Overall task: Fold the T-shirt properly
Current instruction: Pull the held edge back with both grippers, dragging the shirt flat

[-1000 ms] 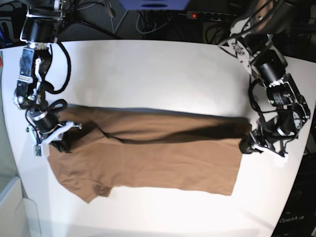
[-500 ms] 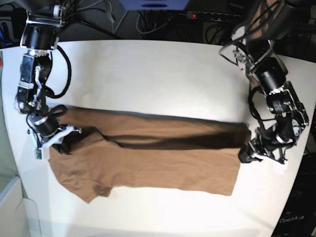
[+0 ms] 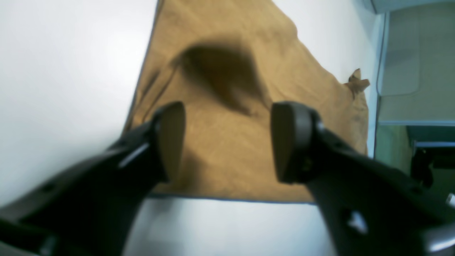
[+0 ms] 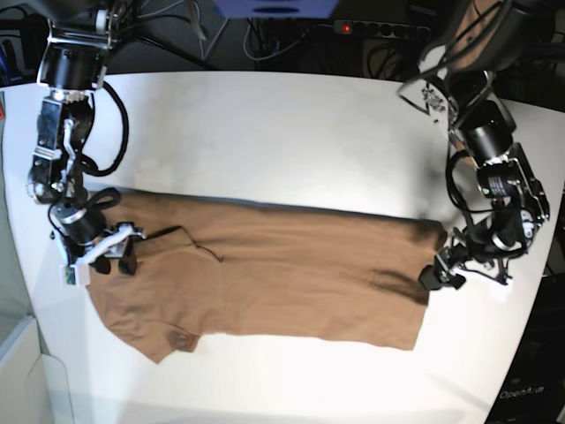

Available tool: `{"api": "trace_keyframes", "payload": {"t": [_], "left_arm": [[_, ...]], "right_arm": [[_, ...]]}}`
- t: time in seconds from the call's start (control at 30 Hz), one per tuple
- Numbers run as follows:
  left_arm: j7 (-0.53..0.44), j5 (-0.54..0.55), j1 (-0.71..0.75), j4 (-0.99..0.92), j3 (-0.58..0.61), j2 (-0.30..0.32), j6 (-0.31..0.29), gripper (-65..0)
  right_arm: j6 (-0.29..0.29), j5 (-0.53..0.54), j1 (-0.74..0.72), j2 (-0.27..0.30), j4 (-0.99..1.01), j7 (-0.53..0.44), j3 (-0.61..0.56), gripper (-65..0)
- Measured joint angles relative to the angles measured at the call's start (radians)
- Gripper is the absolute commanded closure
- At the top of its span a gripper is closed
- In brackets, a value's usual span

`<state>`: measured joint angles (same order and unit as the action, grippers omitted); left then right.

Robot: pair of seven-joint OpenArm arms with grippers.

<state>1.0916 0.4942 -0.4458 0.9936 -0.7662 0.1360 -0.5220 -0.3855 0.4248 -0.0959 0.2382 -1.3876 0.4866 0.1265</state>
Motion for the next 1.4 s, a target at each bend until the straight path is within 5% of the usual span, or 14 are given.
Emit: {"api": "trace_keyframes", "payload": {"t": [0.2,0.33,0.4,0.5,0.53,0.83,1.0,1.17,1.4], "left_arm": [[0.0,0.0,0.002,0.001,0.0,0.0,-0.001,-41.4],[-0.001,0.007,0.016,0.003,0.003,0.0,-0.002,-39.4],[0.0,0.001,0.032,0.003,0.003,-0.001,-0.001,-27.1],[0.003,-0.002,0.038,0.003,0.003,0.0,0.002,-3.3],[0.002,-0.001,0.035,0.002,0.003,0.0,0.004,-0.1],[-0.001,-0.004,0.026,-0.004,0.011,-0.008,0.007,-2.5],[-0.114,-0.003,0.015,-0.005,0.202,-0.007,0.015,-2.5],[-0.228,0.006,0.008,-0.064,0.405,-0.002,0.179,-2.4],[-0.243,0.004,0.04,-0.118,0.462,0.055,0.208,-2.4]], "right_arm": [[0.0,0.0,0.003,0.0,-0.002,0.0,0.0,-29.0],[0.003,0.0,0.035,0.003,-0.005,-0.008,0.005,-14.4],[0.002,-0.002,0.053,0.008,-0.005,-0.033,0.002,-5.8],[0.001,0.0,0.058,0.016,-0.002,-0.04,0.001,-2.9],[0.001,0.0,0.057,0.017,-0.002,-0.045,0.001,-2.9],[0.0,0.0,0.051,0.023,0.115,-0.072,0.0,-2.8],[0.008,-0.004,0.049,0.04,0.187,-0.113,-0.035,-2.8],[-0.004,0.003,0.021,0.056,0.253,-0.131,-0.091,-2.6],[-0.004,0.003,0.019,0.061,0.262,-0.14,-0.087,-2.6]]}}
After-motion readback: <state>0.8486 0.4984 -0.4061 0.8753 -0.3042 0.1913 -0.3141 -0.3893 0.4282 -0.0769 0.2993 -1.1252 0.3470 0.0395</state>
